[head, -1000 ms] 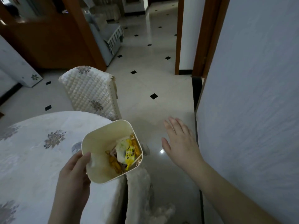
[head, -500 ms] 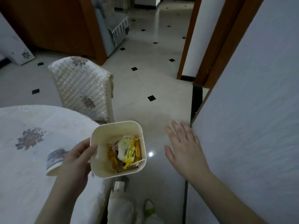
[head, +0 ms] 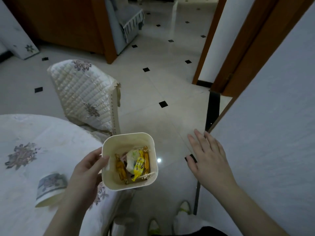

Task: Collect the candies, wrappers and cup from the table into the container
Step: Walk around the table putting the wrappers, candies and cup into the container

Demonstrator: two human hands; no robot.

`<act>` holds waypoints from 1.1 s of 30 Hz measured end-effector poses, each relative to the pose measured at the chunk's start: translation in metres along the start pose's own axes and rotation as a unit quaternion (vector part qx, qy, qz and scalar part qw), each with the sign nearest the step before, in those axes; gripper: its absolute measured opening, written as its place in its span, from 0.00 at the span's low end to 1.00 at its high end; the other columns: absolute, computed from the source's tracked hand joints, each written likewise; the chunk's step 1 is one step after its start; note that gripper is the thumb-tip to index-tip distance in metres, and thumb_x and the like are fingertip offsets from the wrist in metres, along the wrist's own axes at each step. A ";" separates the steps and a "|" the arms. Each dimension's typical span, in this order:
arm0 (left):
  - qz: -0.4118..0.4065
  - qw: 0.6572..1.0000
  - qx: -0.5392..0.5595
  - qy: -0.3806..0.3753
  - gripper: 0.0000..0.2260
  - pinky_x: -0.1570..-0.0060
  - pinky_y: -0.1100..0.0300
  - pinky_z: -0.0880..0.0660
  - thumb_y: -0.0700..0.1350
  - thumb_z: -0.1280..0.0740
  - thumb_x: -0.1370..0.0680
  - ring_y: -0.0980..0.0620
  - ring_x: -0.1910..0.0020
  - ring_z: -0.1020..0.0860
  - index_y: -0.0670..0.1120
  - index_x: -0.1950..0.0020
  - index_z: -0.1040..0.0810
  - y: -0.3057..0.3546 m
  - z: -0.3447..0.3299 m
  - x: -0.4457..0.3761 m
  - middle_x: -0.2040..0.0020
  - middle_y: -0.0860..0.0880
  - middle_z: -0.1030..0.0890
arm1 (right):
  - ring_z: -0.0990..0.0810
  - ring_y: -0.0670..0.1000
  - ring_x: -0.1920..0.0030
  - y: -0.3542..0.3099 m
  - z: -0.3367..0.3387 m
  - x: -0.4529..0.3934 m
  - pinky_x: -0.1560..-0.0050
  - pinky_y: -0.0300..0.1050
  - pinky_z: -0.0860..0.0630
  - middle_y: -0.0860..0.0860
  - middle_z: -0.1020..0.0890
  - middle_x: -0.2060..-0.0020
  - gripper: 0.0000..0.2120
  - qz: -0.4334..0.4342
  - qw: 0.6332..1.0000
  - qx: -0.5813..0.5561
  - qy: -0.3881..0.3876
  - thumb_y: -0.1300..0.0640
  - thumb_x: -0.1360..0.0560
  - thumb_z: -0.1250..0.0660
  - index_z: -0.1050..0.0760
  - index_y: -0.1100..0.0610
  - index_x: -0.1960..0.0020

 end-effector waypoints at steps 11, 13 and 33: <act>-0.032 0.994 0.018 0.100 0.12 0.72 0.61 0.21 0.38 0.36 0.20 0.49 0.65 0.15 0.50 0.50 0.13 0.039 -0.057 -0.071 0.57 0.44 0.13 | 0.44 0.56 0.25 0.037 -0.003 -0.142 0.27 0.55 0.46 0.51 0.41 0.24 0.29 0.091 0.994 -0.045 -0.027 0.46 0.22 0.42 0.43 0.52 0.24; -0.039 0.992 0.020 0.120 0.12 0.73 0.62 0.22 0.38 0.36 0.19 0.50 0.66 0.16 0.49 0.49 0.14 0.046 -0.066 -0.080 0.58 0.44 0.13 | 0.43 0.56 0.25 0.039 -0.006 -0.165 0.27 0.55 0.46 0.52 0.40 0.24 0.29 0.120 0.991 -0.047 -0.035 0.46 0.22 0.42 0.42 0.52 0.24; -0.063 0.906 0.121 0.401 0.09 0.78 0.67 0.28 0.36 0.38 0.19 0.57 0.77 0.23 0.42 0.46 0.17 0.033 -0.019 -0.032 0.69 0.49 0.17 | 0.34 0.59 0.29 -0.089 -0.033 -0.272 0.31 0.59 0.36 0.54 0.31 0.29 0.28 0.415 0.904 -0.088 -0.041 0.47 0.25 0.36 0.36 0.54 0.27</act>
Point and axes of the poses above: each hand's wrist, its own x-axis away from the middle knuckle, its own z-axis out of the back of the hand, y = z × x, the point moved 1 cm from there along -x, towards the middle knuckle
